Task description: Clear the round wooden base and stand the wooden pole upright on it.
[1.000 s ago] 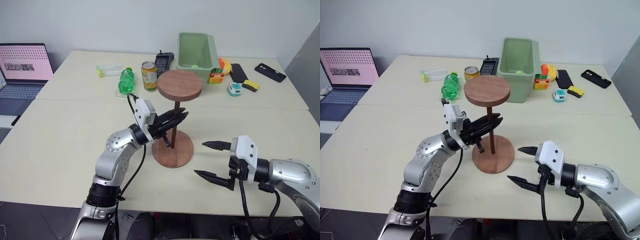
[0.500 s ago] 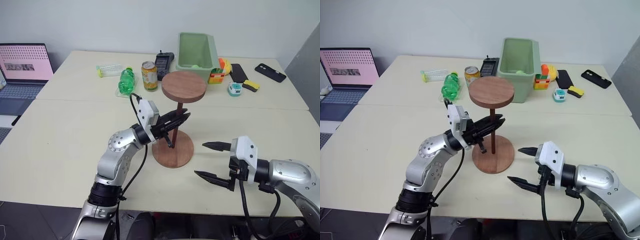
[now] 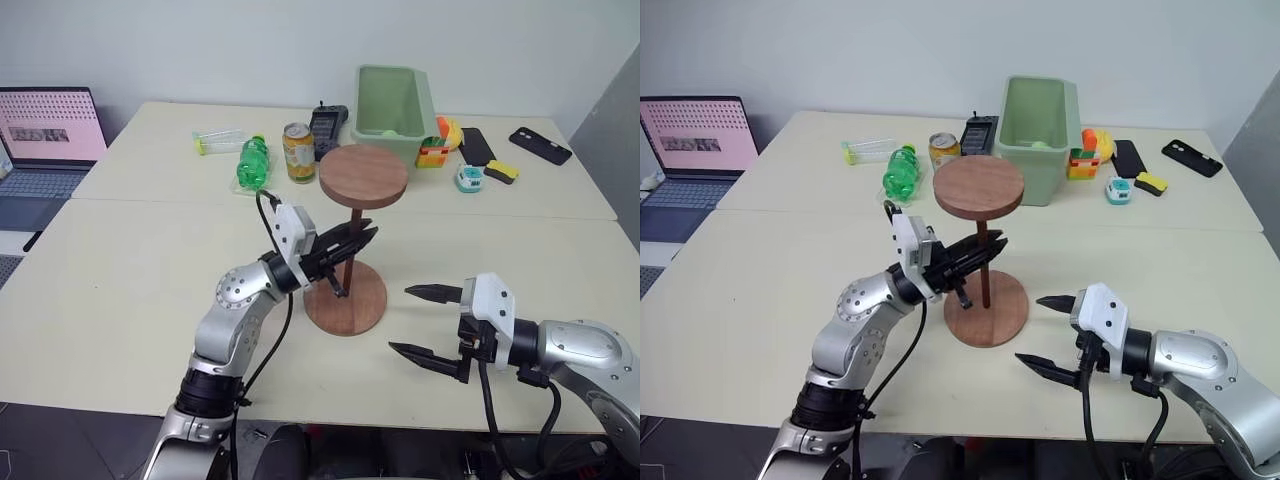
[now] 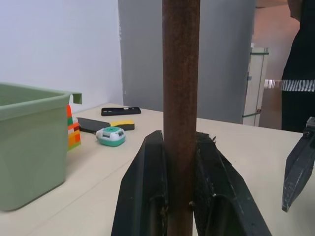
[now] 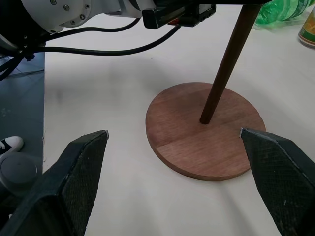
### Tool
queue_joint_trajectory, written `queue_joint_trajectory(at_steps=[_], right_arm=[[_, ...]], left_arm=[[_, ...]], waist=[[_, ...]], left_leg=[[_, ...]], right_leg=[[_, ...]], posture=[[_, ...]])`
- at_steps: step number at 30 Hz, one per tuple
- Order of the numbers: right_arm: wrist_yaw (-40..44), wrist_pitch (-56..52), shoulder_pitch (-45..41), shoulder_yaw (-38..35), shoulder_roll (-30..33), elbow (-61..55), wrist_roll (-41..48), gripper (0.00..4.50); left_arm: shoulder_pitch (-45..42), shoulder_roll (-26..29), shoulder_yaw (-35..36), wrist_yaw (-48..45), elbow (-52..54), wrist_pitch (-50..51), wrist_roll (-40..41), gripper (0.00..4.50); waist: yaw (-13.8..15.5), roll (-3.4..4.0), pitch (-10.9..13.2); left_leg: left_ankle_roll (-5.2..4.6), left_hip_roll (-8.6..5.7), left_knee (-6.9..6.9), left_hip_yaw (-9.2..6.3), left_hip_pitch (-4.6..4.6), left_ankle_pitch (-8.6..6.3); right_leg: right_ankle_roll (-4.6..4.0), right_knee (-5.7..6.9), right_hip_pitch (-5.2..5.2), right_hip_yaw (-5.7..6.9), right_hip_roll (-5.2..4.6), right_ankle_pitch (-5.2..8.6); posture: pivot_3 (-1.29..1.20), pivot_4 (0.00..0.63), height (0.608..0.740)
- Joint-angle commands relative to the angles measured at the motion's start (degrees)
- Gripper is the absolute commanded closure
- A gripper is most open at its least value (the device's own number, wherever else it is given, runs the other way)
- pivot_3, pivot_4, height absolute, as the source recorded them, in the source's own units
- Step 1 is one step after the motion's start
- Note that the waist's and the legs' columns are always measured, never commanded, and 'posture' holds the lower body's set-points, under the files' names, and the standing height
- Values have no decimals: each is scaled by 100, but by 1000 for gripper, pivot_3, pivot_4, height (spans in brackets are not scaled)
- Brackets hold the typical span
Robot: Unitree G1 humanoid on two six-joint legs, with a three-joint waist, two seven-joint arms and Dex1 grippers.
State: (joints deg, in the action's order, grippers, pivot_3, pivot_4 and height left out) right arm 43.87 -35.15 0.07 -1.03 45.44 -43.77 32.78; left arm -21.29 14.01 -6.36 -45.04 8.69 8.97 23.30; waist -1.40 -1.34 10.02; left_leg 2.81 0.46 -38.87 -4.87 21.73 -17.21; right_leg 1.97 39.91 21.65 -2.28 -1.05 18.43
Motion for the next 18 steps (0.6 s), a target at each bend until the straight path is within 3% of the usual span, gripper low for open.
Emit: queue_joint_trajectory(at_steps=[1, 18], right_arm=[[13, 110, 14, -84, 0, -205, 42, 0], [-38, 92, -27, -13, -79, -214, 34, 0]], left_arm=[[342, 171, 10, 137, 132, 123, -136, 4231], [691, 430, -35, 371, -21, 83, -287, 4231]], waist=[[1, 1, 0], [-29, 12, -27]], left_leg=[[0, 1, 1, 0, -1, 0], [-4, 9, 62, 30, -88, -3]], right_leg=[[0, 0, 0, -1, 0, 0], [1, -25, -56, -10, 4, 1]], posture=[[0, 150, 740], [0, 150, 740]])
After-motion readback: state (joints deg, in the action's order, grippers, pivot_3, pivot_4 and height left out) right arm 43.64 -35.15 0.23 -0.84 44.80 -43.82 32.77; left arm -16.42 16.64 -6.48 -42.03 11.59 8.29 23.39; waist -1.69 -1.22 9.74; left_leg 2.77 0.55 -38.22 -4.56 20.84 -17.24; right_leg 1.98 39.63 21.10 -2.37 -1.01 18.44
